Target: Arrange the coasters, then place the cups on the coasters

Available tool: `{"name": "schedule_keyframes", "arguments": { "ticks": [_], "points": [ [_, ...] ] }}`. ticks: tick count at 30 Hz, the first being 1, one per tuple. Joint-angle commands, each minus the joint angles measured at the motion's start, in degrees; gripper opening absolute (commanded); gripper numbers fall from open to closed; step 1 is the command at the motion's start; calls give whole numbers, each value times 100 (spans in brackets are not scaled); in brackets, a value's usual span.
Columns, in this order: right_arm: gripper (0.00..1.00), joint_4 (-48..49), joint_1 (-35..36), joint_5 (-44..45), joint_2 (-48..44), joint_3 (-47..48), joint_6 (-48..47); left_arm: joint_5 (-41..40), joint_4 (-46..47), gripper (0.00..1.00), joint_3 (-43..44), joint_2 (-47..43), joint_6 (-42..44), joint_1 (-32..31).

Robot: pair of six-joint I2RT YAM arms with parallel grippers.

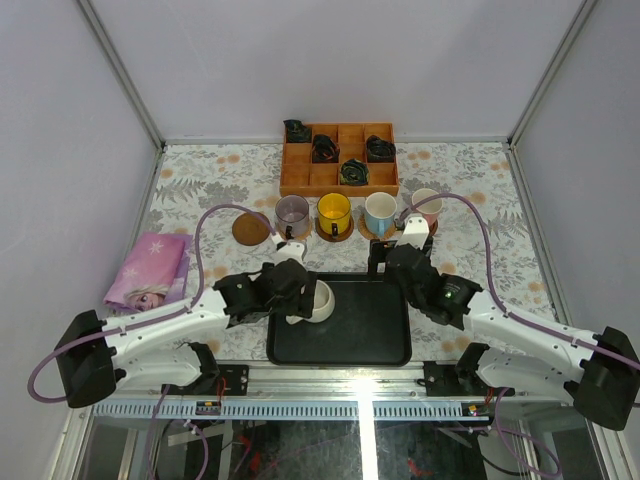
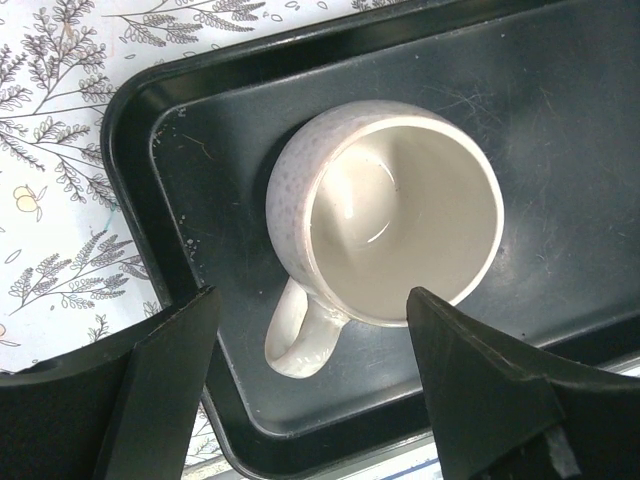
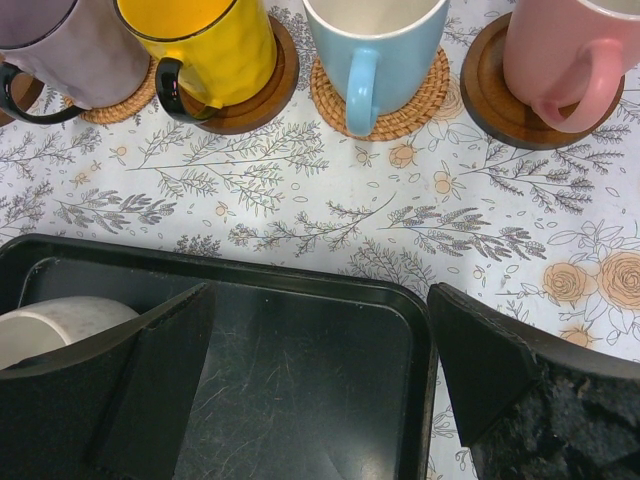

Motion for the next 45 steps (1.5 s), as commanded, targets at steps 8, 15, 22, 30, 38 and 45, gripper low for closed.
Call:
{"name": "schedule_keyframes", "arguments": {
  "ticks": [8, 15, 22, 30, 38, 45],
  "points": [
    [94, 91, -48, -93, 170, 35, 155, 122, 28, 76, -99, -559, 114, 15],
    [94, 94, -47, -128, 248, 61, 176, 477, -25, 77, -115, -1118, 241, 8],
    [94, 79, -49, -173, 338, 119, 174, 799, -104, 77, -316, -558, 219, 8],
    [94, 24, -47, -118, 255, 98, 171, 665, -76, 75, -185, 142, 313, 8],
    [94, 41, -52, -102, 339, 123, 166, 878, 393, 43, -220, 591, 462, 6],
    [94, 46, -54, -141, 339, 85, 212, 905, 504, 14, -240, 716, 476, -11]
  ]
}}
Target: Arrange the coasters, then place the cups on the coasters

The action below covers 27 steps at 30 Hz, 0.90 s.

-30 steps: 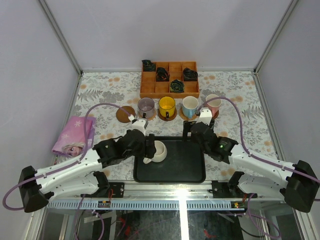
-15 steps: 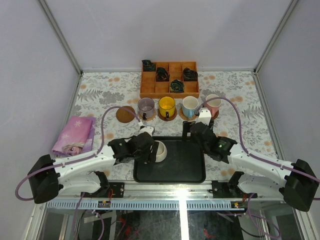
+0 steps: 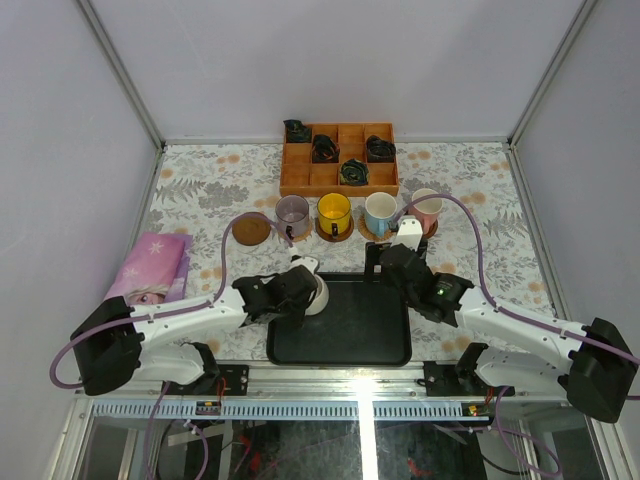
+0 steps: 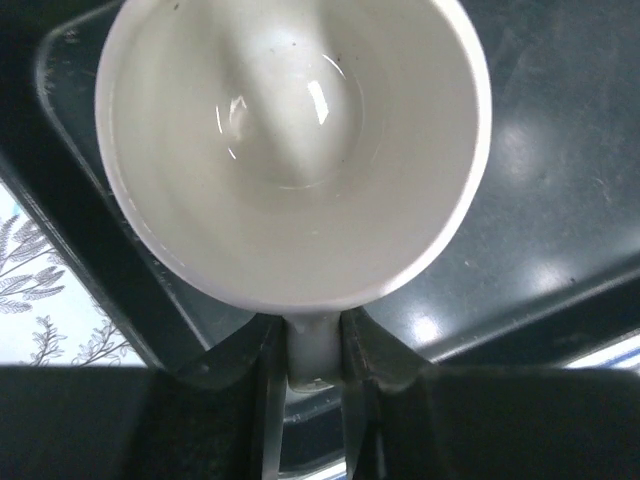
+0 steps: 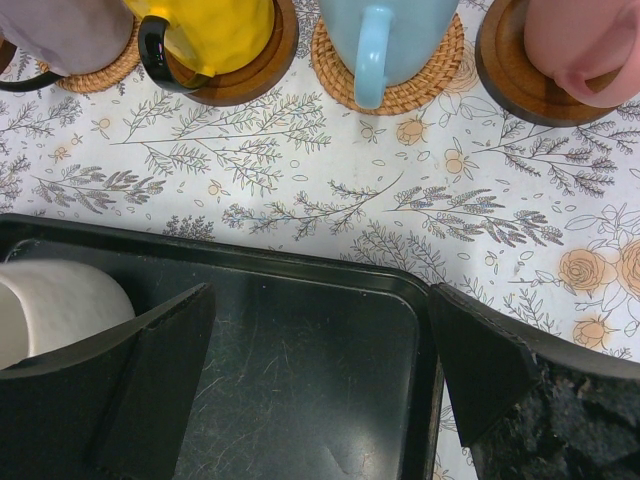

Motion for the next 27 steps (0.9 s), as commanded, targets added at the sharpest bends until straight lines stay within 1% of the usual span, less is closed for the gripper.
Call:
{"name": "schedule_keyframes", "arguments": {
  "ticks": [1, 6, 11, 15, 20, 27],
  "points": [
    [94, 47, -55, 10, -21, 84, 105, -19, 284, 12, 2, 13, 72, 2],
    [94, 38, -53, 20, -74, 44, 120, -157, 308, 0, 9, -92, -9, -83],
    [93, 5, -47, 72, -206, -3, 111, -571, 158, 0, 216, -422, -43, -222],
    [93, -9, -49, 167, -313, -82, 122, -1037, -188, 0, 413, -772, -129, -228],
    [93, 36, -52, 285, -411, -181, 110, -1950, -635, 0, 570, -1239, -367, -216],
    [93, 121, -47, 291, -324, -187, 12, -3191, -643, 0, 434, -1968, -809, -215]
  ]
}}
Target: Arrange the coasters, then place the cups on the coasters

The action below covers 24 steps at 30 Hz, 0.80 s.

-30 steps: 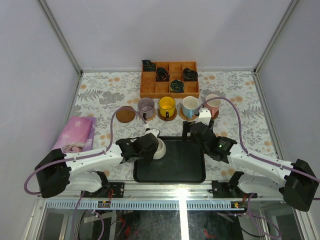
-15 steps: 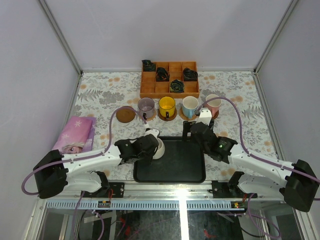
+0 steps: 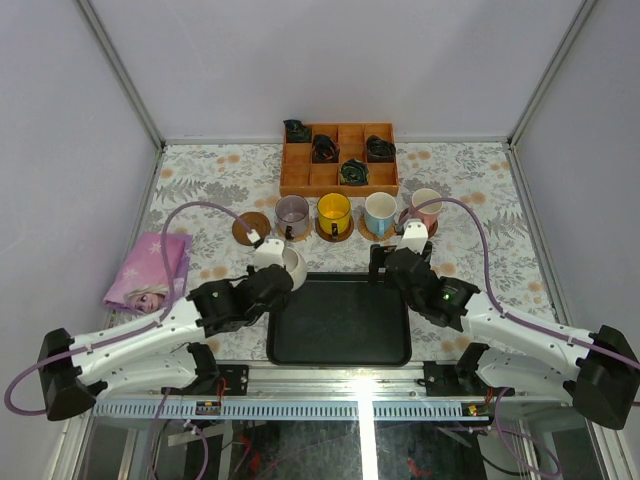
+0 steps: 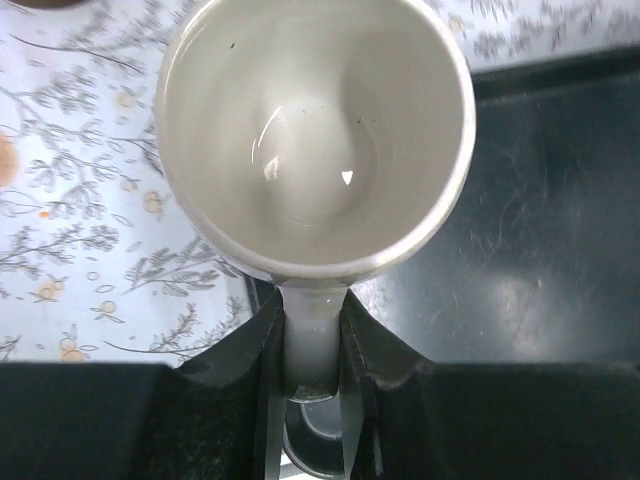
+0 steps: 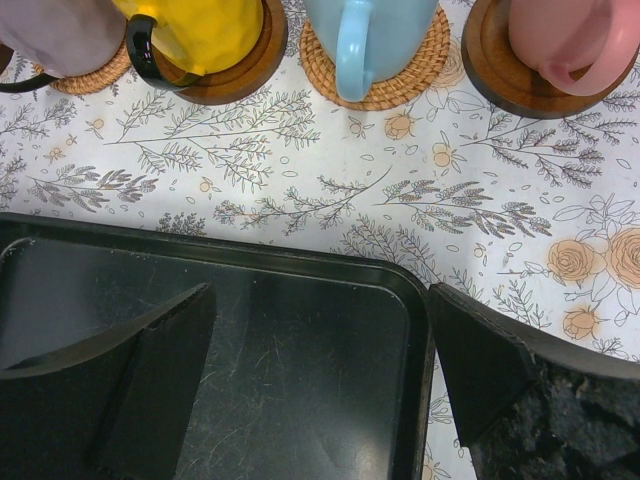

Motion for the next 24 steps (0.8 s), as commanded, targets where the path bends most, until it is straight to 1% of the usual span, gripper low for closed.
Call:
{"name": "schedule_keyframes", "arguments": {
  "ticks": [1, 7, 9, 11, 14, 18, 19, 24],
  "points": [
    [93, 145, -50, 225, 16, 35, -37, -1511, 209, 0, 135, -526, -437, -4],
    [93, 258, -54, 214, 118, 24, -108, -2418, 222, 0, 7, -857, -436, 193],
    [93, 299, -53, 214, 153, 14, -134, -2578, 336, 0, -17, -939, -269, 348],
    [93, 370, -49, 201, 195, 25, -154, -2584, 645, 0, -92, -1046, 46, 547],
    [93, 430, -55, 170, 269, 44, -209, -2276, 1286, 0, -269, -1168, 630, 1045],
    [93, 458, -47, 185, 328, 72, -264, -1428, 2091, 0, -503, -1127, 1249, 1984],
    [93, 473, -49, 198, 327, 74, -282, -1204, 2293, 0, -559, -1063, 1381, 2275],
    [93, 486, -46, 276, 264, 98, -327, -205, 3181, 0, -704, -507, 1834, 3124]
  ]
}}
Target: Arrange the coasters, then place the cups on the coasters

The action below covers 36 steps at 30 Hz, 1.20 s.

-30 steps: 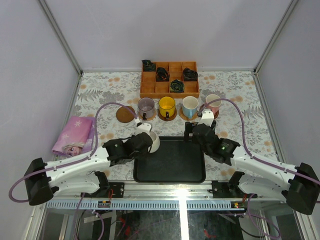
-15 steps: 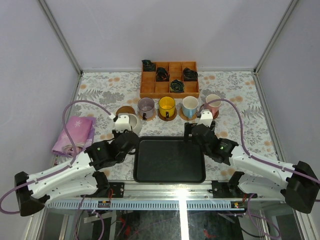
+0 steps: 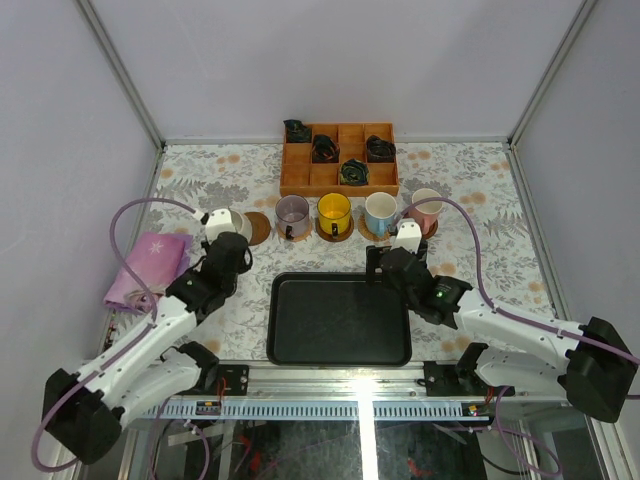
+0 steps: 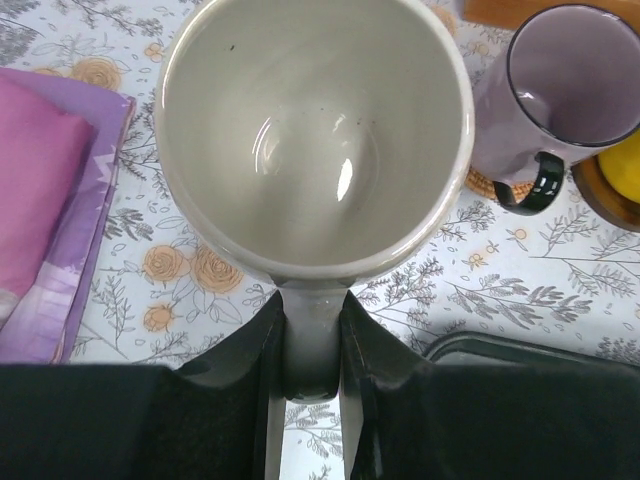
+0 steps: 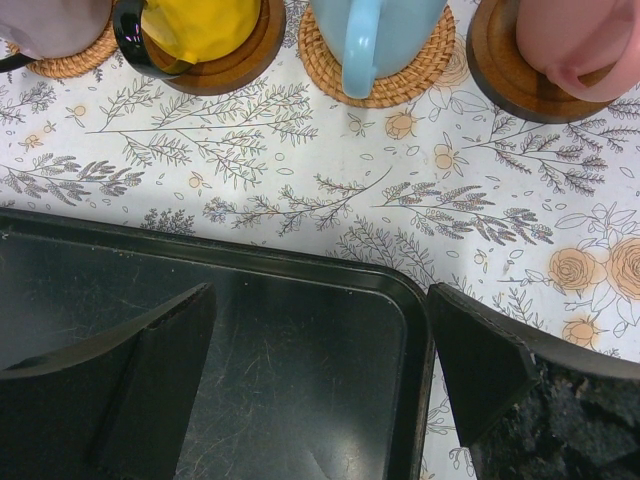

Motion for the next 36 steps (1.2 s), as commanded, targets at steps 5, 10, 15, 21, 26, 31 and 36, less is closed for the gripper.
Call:
{"name": "schedule_keyframes", "arguments": {
  "ticks": [5, 10, 15, 21, 26, 31, 36],
  "points": [
    [93, 232, -47, 359, -145, 117, -153, 1689, 2523, 0, -75, 978, 934, 1189],
    [93, 178, -47, 427, -175, 144, -179, 1937, 3081, 0, -17, 1587, 1230, 1483],
    [93, 175, -50, 398, -113, 214, -178, 2466, 3086, 0, 239, 2144, 1264, 1798],
    [92, 179, -48, 321, 13, 314, -178, 2621, 2908, 0, 524, 2671, 1199, 1951],
    [92, 176, -50, 304, 25, 321, -180, 2589, 3110, 0, 523, 2721, 1242, 1952],
    [92, 182, -47, 291, 66, 325, -169, 2544, 3172, 0, 623, 2873, 1309, 1996],
    [92, 191, -50, 250, 106, 327, -157, 2561, 3251, 0, 744, 3079, 1340, 2042]
  ]
}}
